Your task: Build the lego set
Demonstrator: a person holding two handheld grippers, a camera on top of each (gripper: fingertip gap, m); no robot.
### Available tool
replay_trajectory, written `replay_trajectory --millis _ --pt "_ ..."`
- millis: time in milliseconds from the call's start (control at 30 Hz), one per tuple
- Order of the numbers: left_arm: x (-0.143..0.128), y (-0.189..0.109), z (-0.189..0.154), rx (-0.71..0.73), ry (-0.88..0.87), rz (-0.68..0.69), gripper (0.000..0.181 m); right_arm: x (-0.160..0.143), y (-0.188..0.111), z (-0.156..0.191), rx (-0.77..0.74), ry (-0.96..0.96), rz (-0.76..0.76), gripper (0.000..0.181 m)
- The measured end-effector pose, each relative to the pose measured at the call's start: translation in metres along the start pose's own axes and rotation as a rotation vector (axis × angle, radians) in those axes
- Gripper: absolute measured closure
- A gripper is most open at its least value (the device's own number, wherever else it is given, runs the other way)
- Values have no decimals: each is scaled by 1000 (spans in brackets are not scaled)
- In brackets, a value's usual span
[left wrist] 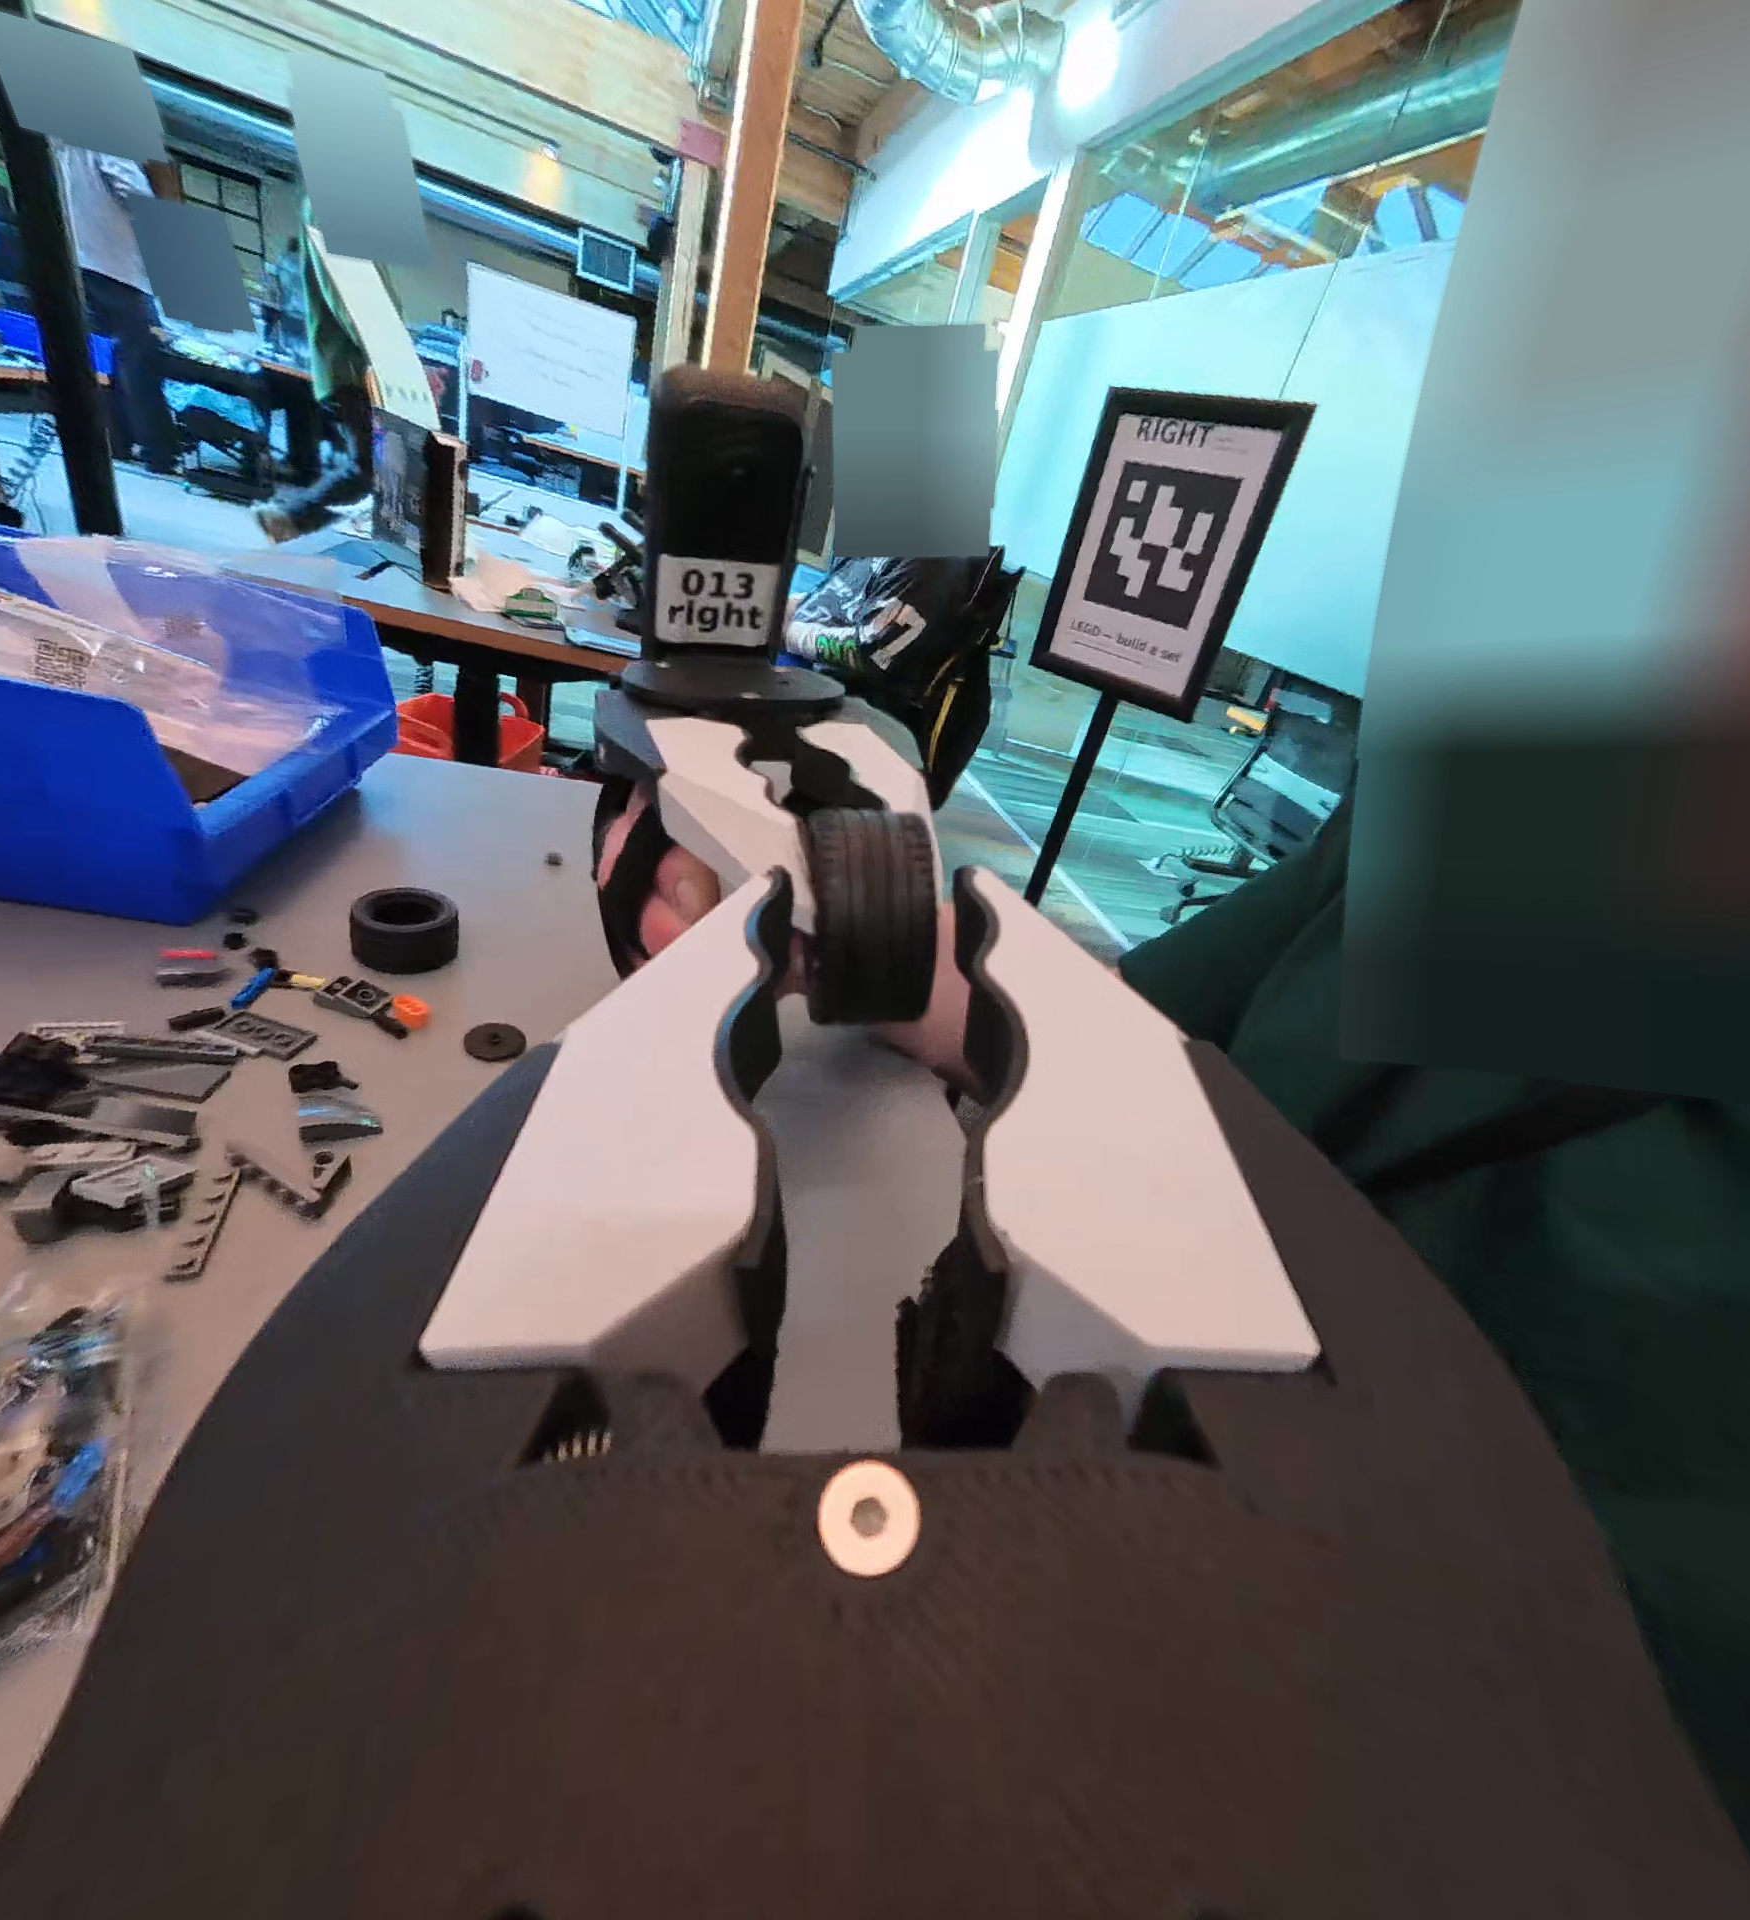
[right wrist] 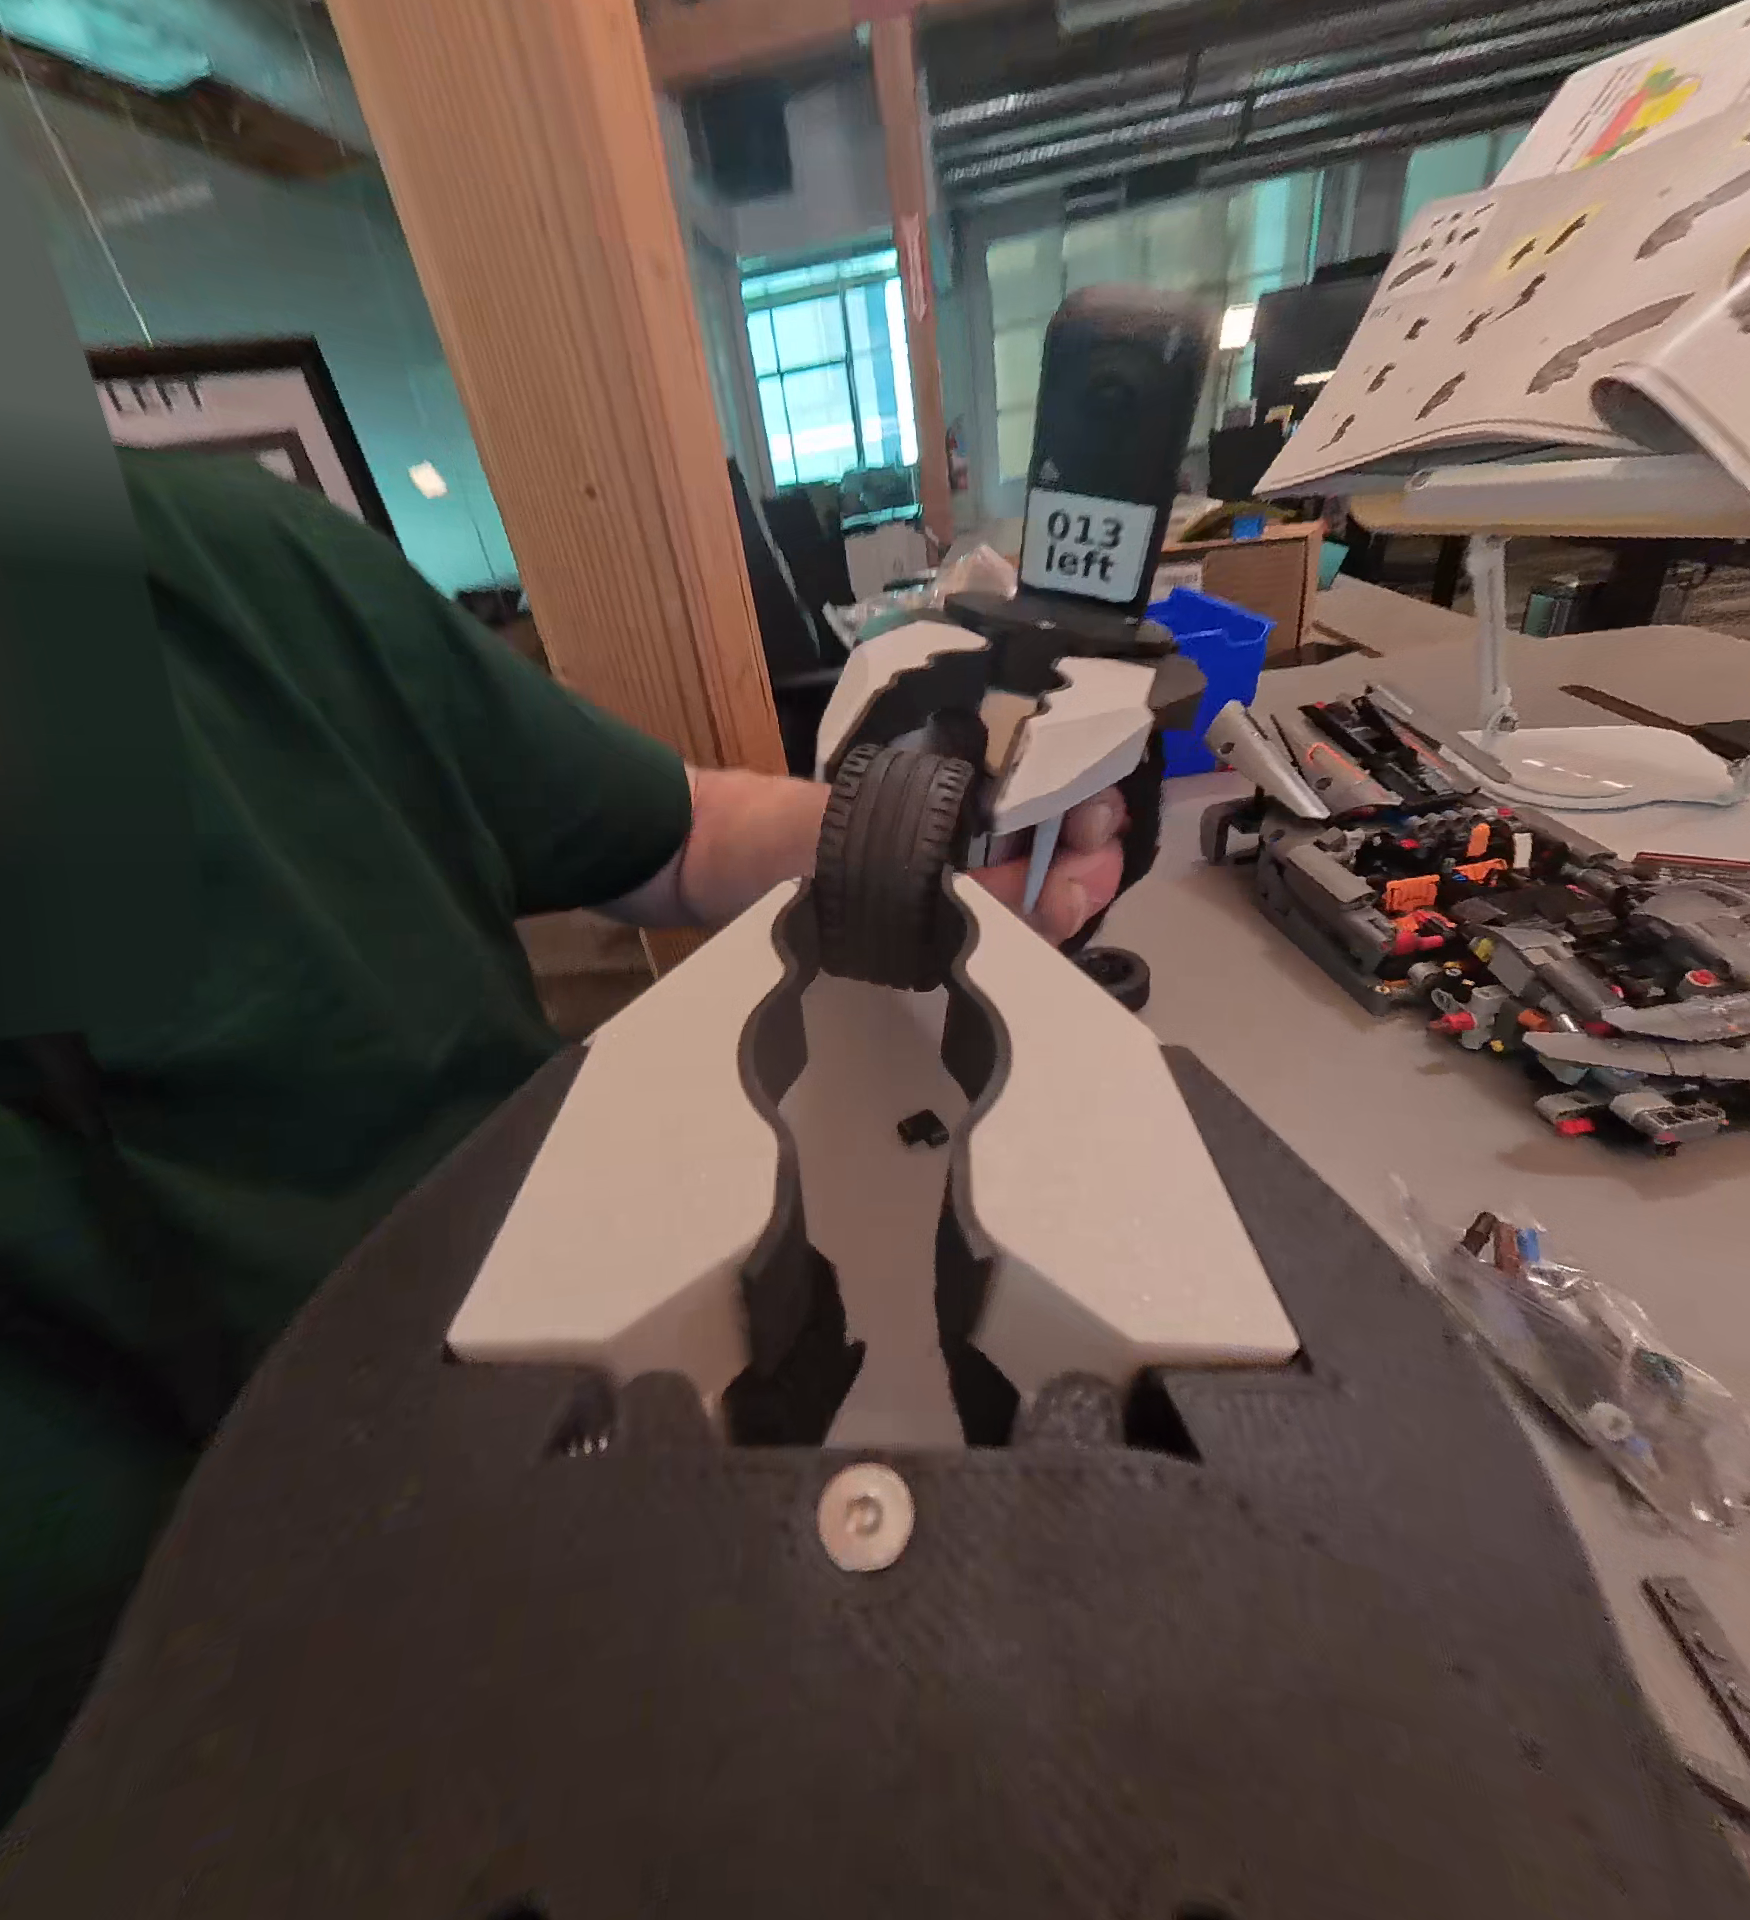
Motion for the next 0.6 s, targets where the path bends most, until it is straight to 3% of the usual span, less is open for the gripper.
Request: replay_trajectory --millis 133,600 --pt "-2 1 0 29 20 15 153 0 -5 -4 15 55 -83 162" --pt "-3 -1 5 7 -37 43 161 -3 -2 -12 42 127 -129 161"
Point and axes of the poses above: each gripper's, where its closed fingertips meet, y out along the fingers, x out of its top, z = x × y across the jaws, the point moved 10 cm from there along -y, back along the fingers, and after that the axes turned 7 degrees about x, right-handed, at the moved point
